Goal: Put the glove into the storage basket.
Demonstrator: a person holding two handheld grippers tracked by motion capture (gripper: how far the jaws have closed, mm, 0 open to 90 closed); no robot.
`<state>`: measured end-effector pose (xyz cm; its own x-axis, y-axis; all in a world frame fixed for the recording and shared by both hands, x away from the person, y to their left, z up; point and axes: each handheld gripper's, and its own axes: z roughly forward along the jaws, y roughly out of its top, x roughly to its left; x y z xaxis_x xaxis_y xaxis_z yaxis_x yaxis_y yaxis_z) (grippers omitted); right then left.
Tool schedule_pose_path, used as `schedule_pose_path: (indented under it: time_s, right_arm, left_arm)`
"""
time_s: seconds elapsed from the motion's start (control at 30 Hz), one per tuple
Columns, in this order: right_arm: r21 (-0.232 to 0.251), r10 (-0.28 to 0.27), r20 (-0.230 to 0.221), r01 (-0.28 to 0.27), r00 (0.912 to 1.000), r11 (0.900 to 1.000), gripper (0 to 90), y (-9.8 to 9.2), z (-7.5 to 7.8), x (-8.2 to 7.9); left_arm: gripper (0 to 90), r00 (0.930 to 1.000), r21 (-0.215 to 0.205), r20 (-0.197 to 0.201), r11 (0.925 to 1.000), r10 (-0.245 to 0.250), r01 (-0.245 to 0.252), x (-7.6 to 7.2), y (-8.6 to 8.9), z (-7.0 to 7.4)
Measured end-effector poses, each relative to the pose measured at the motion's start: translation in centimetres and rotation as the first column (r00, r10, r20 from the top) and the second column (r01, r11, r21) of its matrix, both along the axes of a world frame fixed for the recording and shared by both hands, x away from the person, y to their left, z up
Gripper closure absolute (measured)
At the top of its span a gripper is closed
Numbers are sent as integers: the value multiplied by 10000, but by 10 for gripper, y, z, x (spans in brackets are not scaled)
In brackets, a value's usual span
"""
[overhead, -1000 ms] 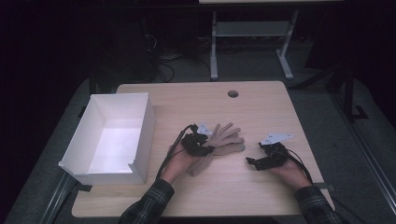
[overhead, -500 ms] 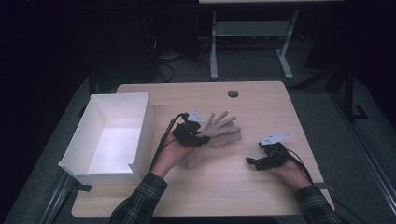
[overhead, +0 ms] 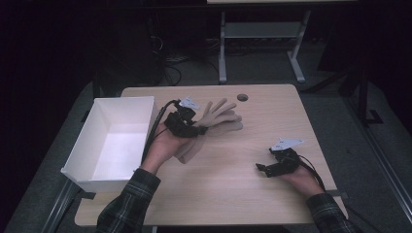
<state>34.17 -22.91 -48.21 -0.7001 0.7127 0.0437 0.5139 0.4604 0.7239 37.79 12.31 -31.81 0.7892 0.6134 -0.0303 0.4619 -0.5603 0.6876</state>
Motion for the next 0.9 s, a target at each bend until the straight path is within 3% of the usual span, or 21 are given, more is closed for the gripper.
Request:
schedule_pose_path:
  time_s: [0.13, 0.53, 0.73, 0.9]
  right_arm:
    - [-6, -2, -6, 2, 10000, 10000, 129, 0, 0, 0]
    - [-8, 12, 22, -12, 10000, 10000, 130, 0, 0, 0]
    - [-38, 19, 40, -19, 10000, 10000, 129, 0, 0, 0]
    - [-34, 18, 36, -18, 10000, 10000, 129, 0, 0, 0]
  left_arm:
    - [719, 9999, -139, 57, 9998, 133, -132, 1, 11, 11]
    - [719, 9947, -42, 488, 9959, 905, -904, -2, 53, 41]
    - [719, 9886, 7, 609, 9904, 1378, -1381, -6, 79, 50]
    - [719, 9785, -98, 658, 9807, 1955, -1953, -11, 105, 51]
